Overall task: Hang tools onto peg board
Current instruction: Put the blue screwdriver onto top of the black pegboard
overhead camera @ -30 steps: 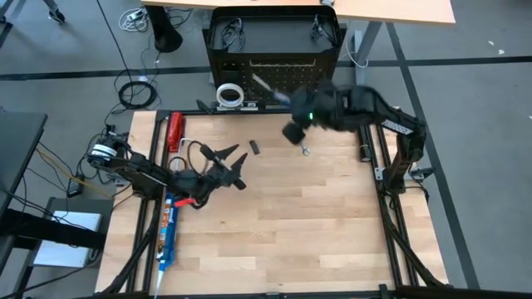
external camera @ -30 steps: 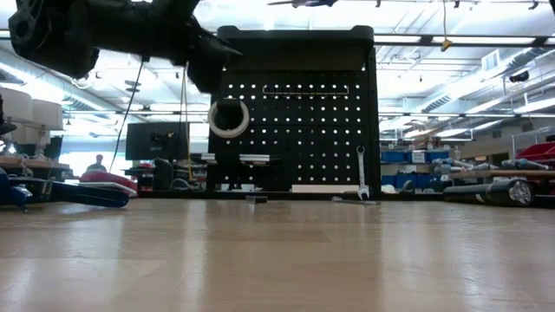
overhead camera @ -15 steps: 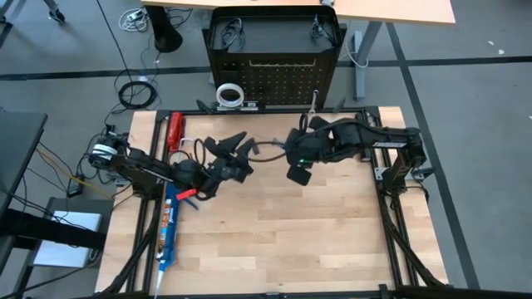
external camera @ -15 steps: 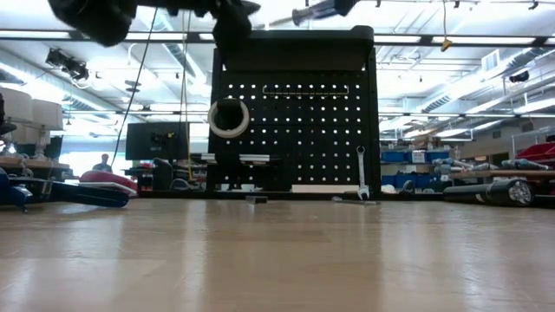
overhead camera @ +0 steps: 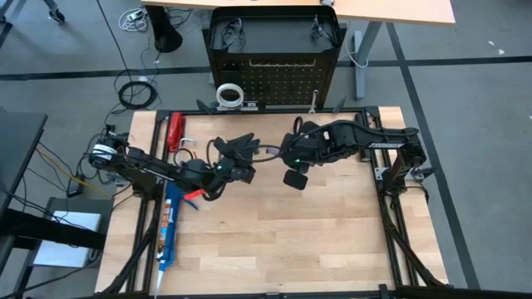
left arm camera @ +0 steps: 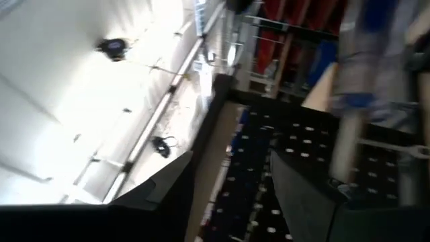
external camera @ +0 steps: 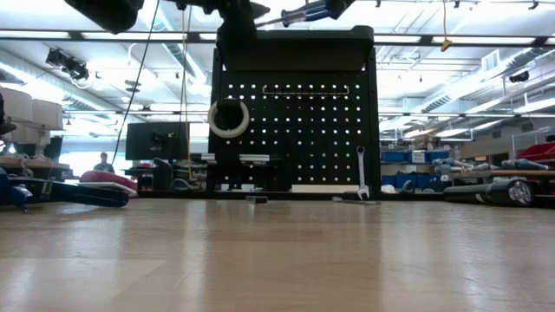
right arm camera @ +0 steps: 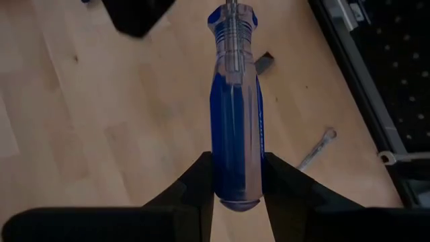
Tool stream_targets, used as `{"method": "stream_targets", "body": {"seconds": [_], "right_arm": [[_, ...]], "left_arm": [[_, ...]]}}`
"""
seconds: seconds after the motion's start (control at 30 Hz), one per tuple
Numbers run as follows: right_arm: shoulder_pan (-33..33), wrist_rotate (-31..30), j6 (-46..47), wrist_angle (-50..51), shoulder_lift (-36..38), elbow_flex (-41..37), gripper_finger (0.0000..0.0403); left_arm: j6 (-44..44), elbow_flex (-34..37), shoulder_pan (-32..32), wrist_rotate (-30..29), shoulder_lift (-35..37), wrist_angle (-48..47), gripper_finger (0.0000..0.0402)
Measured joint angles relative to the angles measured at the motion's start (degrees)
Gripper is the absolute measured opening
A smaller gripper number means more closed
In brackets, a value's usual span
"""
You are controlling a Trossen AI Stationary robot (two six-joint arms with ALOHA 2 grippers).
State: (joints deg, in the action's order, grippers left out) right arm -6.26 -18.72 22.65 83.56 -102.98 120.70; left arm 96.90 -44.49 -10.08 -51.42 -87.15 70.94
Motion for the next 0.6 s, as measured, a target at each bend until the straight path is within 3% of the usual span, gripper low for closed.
{"method": "stream_targets", "body": {"seconds": [0.13, 0.6], "right_arm": [[-0.4, -0.3, -0.5, -1.6, 0.2, 0.0, 0.0111], [-3.0, -4.3, -0.3, -5.7, 3.9, 0.0, 0.011]], "left_arm": [[-4.0, 0.0, 0.4, -0.4, 0.0, -4.3, 0.0202], [-7.6, 0.0, 0.6, -1.2, 0.0, -4.7, 0.0202]]}}
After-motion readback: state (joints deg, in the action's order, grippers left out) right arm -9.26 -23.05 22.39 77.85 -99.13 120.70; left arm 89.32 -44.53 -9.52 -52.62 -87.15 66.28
